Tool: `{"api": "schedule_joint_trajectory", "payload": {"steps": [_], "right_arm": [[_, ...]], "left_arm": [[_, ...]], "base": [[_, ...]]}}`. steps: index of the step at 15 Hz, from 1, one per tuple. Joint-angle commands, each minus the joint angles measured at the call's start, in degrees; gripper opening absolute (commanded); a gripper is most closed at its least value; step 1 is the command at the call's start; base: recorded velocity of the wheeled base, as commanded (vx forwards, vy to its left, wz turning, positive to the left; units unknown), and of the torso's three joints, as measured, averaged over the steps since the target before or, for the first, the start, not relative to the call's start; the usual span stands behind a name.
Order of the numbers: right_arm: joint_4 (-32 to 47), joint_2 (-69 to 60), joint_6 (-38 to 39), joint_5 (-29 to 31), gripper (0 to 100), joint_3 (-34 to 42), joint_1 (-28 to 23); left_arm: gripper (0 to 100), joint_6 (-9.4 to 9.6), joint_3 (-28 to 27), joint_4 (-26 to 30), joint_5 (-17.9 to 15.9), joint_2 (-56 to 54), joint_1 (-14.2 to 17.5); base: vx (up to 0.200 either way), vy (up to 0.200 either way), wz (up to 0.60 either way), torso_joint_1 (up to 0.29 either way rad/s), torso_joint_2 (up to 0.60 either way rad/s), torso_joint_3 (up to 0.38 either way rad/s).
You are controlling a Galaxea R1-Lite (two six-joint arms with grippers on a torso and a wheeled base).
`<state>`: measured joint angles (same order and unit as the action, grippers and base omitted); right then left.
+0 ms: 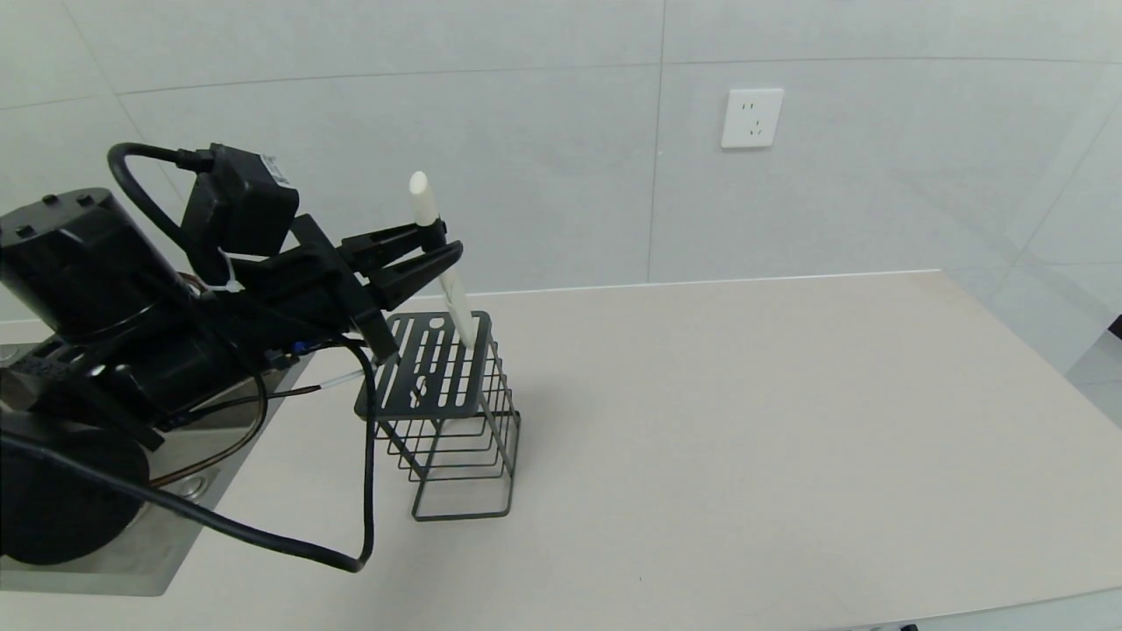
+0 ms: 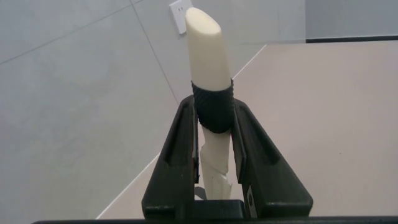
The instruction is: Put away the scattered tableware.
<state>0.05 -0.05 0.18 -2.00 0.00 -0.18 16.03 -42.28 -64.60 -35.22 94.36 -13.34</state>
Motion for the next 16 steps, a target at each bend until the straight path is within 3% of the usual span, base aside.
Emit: {"api": "schedule_joint_trajectory", "payload": {"steps": [1, 16], "right_arm": [[0.0, 0.0, 0.0, 0.0, 0, 0.0, 0.0], [0.0, 0.1, -0.1, 0.0, 0, 0.0, 0.0]], "left_arm": [[0, -0.03, 0.4, 0.0, 0.0, 0.6, 0.0], [0, -0.3, 1.7, 0.0, 0.0, 5.4, 0.0]], "base": [[0.0, 0.0, 0.0, 0.0, 0.0, 0.0], [0.0, 0.0, 0.0, 0.0, 0.0, 0.0]]}}
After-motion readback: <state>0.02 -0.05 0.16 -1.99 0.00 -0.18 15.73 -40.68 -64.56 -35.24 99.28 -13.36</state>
